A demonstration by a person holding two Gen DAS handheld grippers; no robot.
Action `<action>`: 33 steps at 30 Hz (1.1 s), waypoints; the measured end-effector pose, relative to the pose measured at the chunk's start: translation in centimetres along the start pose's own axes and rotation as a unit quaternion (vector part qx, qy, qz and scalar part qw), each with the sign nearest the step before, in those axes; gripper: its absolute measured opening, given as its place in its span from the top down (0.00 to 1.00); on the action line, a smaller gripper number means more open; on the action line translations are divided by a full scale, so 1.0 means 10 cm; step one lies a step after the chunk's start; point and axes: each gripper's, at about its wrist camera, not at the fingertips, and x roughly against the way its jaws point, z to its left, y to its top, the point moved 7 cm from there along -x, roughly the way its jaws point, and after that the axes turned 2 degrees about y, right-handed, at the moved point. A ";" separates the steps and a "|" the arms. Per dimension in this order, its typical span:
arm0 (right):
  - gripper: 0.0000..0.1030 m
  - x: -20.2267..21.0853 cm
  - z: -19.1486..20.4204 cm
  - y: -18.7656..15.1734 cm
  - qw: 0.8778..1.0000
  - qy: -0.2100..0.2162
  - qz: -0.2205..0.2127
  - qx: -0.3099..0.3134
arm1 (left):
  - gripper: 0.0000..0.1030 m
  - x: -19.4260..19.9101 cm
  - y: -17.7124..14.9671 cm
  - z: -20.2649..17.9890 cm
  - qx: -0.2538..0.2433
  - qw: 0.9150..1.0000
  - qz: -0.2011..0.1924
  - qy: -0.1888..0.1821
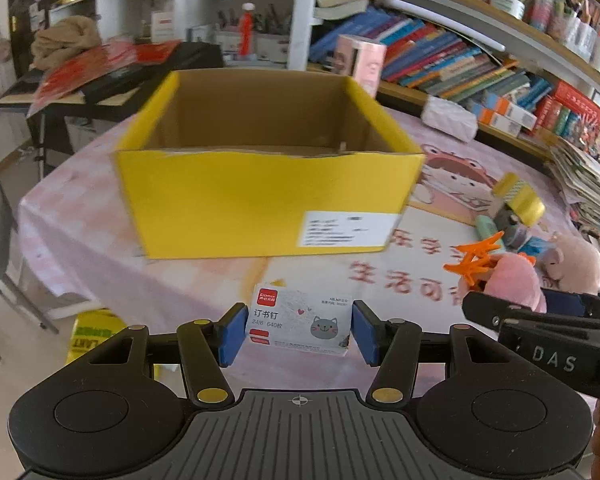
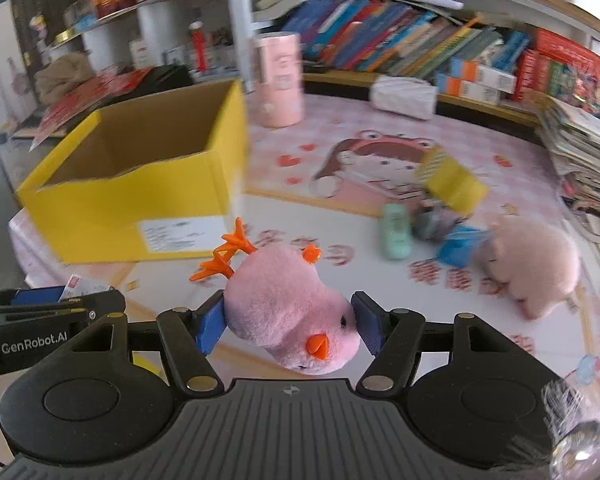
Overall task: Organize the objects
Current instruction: 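Lift the pink chick with the right tool while the left tool lifts the staple box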
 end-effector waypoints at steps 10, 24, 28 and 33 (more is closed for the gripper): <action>0.38 0.04 0.58 -0.20 1.000 0.016 0.018 0.005 | 0.47 0.23 -0.09 0.42 -0.001 1.000 -0.013 0.003; 0.38 0.21 0.90 -0.26 1.000 0.003 -0.004 -0.007 | 0.47 0.44 -0.07 0.61 -0.023 0.999 -0.043 -0.019; 0.38 0.24 0.95 -0.28 1.000 0.000 -0.009 -0.008 | 0.47 0.47 -0.07 0.65 -0.028 0.998 -0.048 -0.024; 0.38 0.26 1.00 -0.29 1.000 -0.003 -0.011 -0.009 | 0.47 0.51 -0.08 0.67 -0.033 0.998 -0.054 -0.028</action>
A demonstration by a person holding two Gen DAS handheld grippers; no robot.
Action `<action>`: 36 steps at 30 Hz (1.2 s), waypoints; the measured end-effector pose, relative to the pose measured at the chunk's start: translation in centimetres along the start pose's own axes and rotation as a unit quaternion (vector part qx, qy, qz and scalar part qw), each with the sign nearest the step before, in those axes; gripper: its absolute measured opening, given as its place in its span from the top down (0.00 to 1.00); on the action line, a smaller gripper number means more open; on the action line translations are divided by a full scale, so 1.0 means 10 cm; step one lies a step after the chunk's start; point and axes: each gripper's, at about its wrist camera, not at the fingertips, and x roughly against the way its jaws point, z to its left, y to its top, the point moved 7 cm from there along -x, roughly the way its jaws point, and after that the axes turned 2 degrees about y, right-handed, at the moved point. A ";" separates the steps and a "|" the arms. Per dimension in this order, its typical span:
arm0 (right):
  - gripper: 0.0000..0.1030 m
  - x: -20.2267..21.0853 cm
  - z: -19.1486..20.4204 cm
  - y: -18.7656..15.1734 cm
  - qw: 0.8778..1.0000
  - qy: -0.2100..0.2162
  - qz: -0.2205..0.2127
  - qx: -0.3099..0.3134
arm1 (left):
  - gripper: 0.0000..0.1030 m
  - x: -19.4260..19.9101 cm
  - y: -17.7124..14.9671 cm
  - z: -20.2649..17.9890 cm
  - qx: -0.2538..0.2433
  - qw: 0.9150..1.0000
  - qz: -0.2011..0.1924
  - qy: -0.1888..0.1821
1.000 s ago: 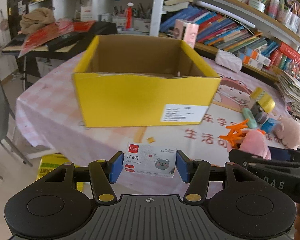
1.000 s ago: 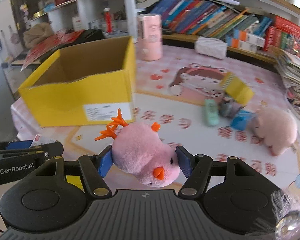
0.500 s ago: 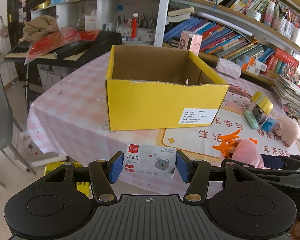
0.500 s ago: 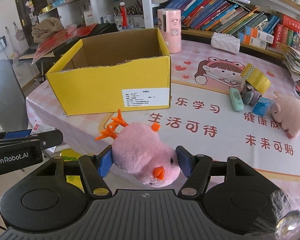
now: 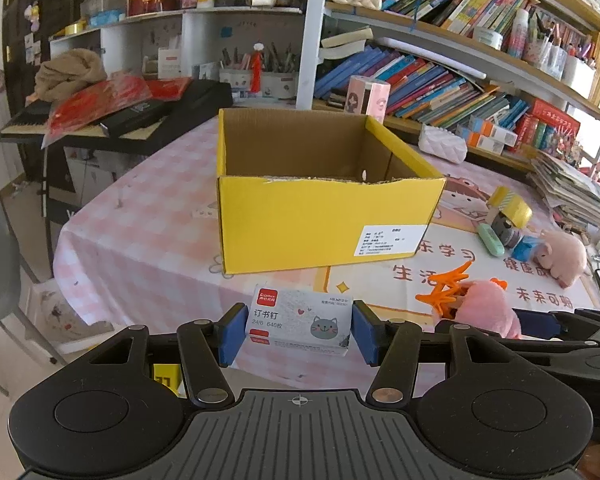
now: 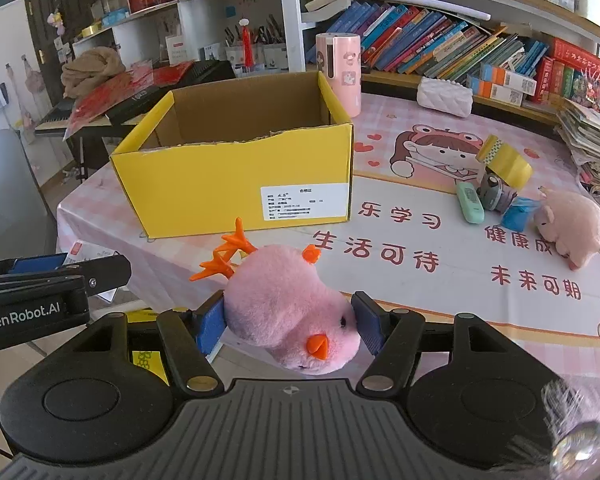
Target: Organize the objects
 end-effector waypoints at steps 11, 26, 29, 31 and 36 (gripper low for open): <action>0.38 0.03 0.09 0.03 1.000 -0.003 -0.001 0.007 | 0.47 0.05 0.05 0.01 -0.003 1.000 -0.016 -0.007; 0.38 -0.16 0.04 0.28 1.000 0.004 -0.009 0.012 | 0.47 -0.18 0.29 -0.01 -0.001 1.000 -0.027 -0.006; 0.38 -0.21 0.03 0.44 1.000 0.011 -0.026 0.013 | 0.47 -0.20 0.47 -0.02 0.000 0.999 -0.049 -0.003; 0.38 -0.23 0.02 0.60 0.999 0.015 -0.047 0.017 | 0.47 -0.22 0.61 -0.02 0.000 0.998 -0.066 0.001; 0.38 -0.31 -0.05 1.11 0.994 0.024 -0.102 0.022 | 0.47 -0.40 0.96 -0.02 -0.005 0.995 -0.093 0.021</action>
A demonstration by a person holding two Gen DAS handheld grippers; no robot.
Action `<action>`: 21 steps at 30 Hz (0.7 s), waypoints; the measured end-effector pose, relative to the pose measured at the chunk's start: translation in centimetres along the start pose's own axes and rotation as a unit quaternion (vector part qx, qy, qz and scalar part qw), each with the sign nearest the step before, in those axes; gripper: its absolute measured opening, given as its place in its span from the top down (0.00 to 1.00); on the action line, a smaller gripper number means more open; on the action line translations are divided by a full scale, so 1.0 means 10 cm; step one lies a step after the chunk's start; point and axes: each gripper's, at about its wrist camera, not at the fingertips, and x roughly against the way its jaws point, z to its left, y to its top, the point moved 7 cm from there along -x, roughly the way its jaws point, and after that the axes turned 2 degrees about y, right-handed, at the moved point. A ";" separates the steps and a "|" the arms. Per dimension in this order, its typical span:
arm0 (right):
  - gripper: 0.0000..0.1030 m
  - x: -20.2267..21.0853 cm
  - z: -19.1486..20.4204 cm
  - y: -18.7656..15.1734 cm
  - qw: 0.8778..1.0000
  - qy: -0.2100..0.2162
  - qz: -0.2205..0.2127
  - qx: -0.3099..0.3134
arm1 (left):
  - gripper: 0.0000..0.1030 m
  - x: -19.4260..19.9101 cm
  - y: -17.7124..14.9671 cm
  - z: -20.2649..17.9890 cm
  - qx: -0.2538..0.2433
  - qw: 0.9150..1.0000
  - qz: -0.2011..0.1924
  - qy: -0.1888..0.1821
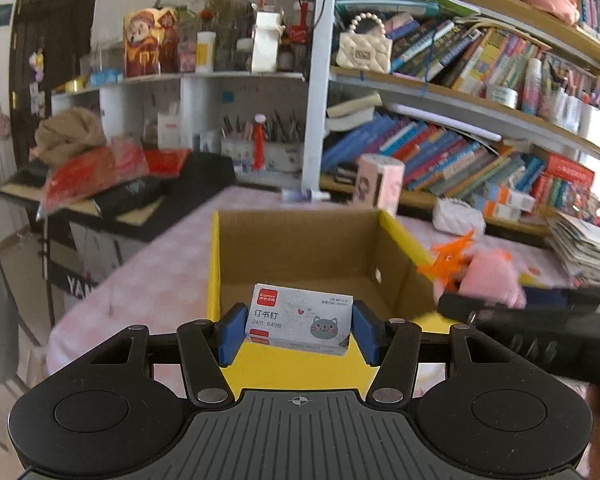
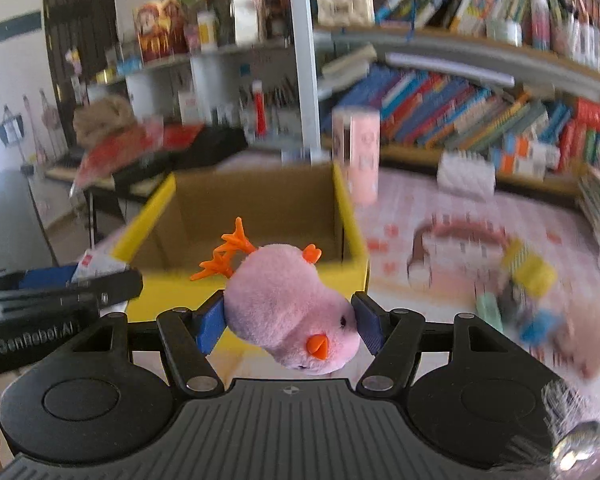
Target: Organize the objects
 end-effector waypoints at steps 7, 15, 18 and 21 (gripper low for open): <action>0.38 -0.44 -0.11 0.56 0.999 0.022 -0.031 0.013 | 0.47 -0.48 0.12 -0.01 -0.001 0.999 0.022 0.026; 0.38 -1.09 -0.06 0.66 0.997 0.063 0.025 0.041 | 0.47 -0.92 0.01 -0.10 -0.019 0.996 0.073 0.036; 0.38 -1.31 -0.01 0.61 0.995 0.071 0.049 0.057 | 0.47 -1.06 -0.03 -0.11 -0.025 0.995 0.092 0.040; 0.38 -1.51 0.05 0.58 0.991 0.083 0.075 0.078 | 0.47 -1.18 -0.07 -0.13 -0.032 0.992 0.111 0.042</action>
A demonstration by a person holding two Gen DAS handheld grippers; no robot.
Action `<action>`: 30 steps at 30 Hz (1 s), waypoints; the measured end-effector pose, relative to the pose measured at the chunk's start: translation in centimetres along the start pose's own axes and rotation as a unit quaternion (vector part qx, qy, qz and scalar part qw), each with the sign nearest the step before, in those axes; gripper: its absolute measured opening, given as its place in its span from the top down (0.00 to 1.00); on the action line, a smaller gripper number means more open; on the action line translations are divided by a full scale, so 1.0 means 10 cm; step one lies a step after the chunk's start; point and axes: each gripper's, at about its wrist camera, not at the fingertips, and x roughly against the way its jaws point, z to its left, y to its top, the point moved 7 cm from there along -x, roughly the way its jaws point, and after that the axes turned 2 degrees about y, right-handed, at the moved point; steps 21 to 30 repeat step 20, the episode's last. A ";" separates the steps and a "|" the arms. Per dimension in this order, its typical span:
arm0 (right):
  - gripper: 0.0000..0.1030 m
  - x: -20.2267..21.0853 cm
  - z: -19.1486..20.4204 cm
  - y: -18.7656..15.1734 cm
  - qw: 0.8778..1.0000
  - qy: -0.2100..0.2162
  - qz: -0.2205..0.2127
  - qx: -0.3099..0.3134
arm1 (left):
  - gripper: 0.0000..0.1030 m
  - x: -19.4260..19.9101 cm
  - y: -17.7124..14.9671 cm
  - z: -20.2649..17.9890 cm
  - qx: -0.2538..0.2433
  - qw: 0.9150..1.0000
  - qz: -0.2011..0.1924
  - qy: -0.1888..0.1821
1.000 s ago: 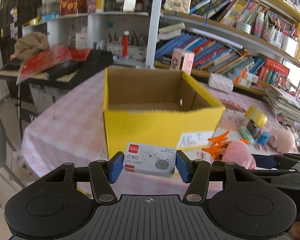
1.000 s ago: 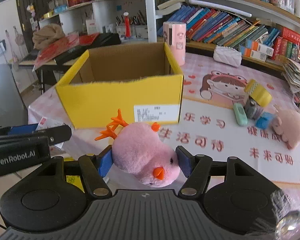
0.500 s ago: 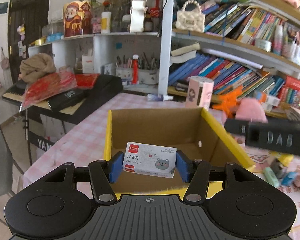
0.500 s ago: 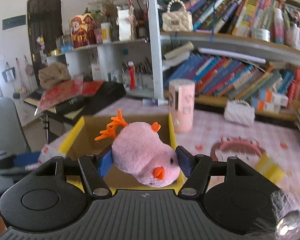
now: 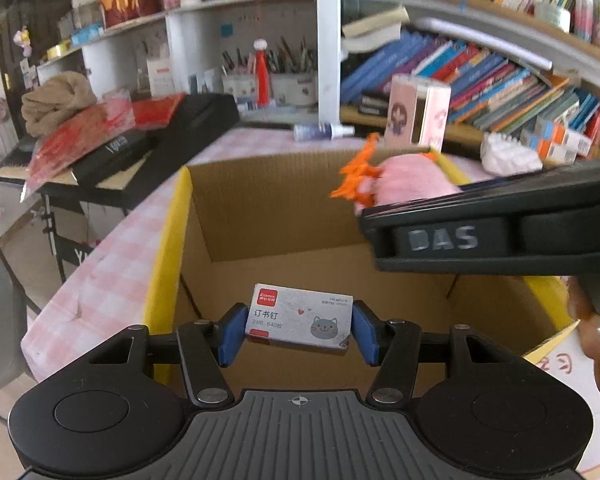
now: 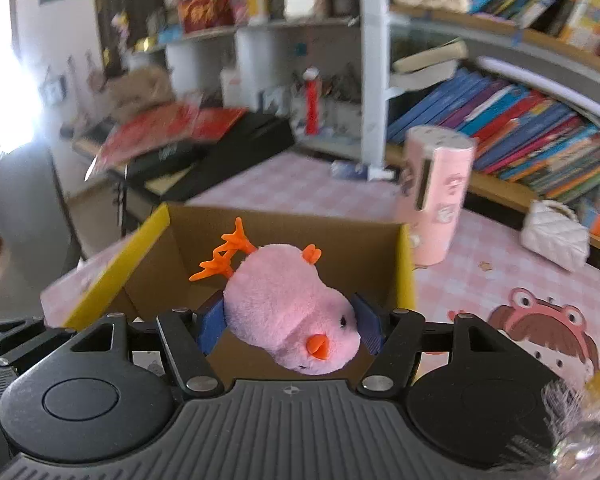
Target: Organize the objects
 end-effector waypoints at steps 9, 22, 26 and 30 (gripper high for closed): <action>0.38 -0.53 0.04 -0.13 0.993 0.038 0.109 0.035 | 0.47 -0.24 -0.06 -0.10 -0.019 0.999 0.042 0.002; 0.38 -0.66 0.10 -0.23 0.982 0.054 0.178 0.041 | 0.46 -0.29 -0.08 -0.12 -0.011 0.998 0.058 -0.005; 0.38 -0.66 0.10 -0.23 0.982 0.054 0.178 0.041 | 0.46 -0.29 -0.08 -0.12 -0.011 0.998 0.058 -0.005; 0.38 -0.66 0.10 -0.23 0.982 0.054 0.178 0.041 | 0.46 -0.29 -0.08 -0.12 -0.011 0.998 0.058 -0.005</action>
